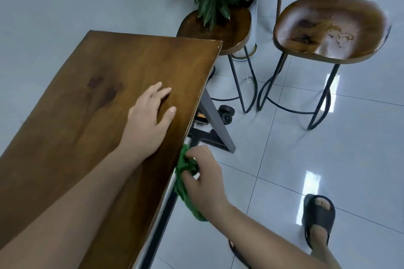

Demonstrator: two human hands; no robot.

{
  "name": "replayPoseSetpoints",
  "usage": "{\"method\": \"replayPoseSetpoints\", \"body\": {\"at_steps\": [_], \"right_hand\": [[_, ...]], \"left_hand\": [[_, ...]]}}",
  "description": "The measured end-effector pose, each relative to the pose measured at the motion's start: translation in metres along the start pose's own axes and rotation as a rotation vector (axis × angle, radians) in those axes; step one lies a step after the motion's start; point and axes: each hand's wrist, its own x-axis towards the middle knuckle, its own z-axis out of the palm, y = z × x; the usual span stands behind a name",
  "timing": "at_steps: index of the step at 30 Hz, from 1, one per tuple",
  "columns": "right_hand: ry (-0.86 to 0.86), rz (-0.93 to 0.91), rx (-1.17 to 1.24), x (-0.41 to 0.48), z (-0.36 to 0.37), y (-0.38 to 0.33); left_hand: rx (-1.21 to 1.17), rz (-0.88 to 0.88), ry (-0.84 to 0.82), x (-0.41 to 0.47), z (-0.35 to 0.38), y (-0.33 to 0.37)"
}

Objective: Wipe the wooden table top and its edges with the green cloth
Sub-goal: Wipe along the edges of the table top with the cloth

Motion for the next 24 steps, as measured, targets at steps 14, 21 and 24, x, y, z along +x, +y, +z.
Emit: {"method": "replayPoseSetpoints", "body": {"at_steps": [14,21,24], "right_hand": [[0.315,0.009,-0.221,0.205,-0.074,-0.012],[0.155,-0.064,-0.100,0.055,-0.022,-0.024],[0.031,-0.055,-0.087,-0.022,0.006,-0.027]], "left_hand": [[0.093,-0.039,-0.016,-0.107,0.009,-0.033],[0.124,-0.044,0.036,-0.110,0.016,-0.031],[0.131,-0.042,0.028,-0.110,0.016,-0.028]]}}
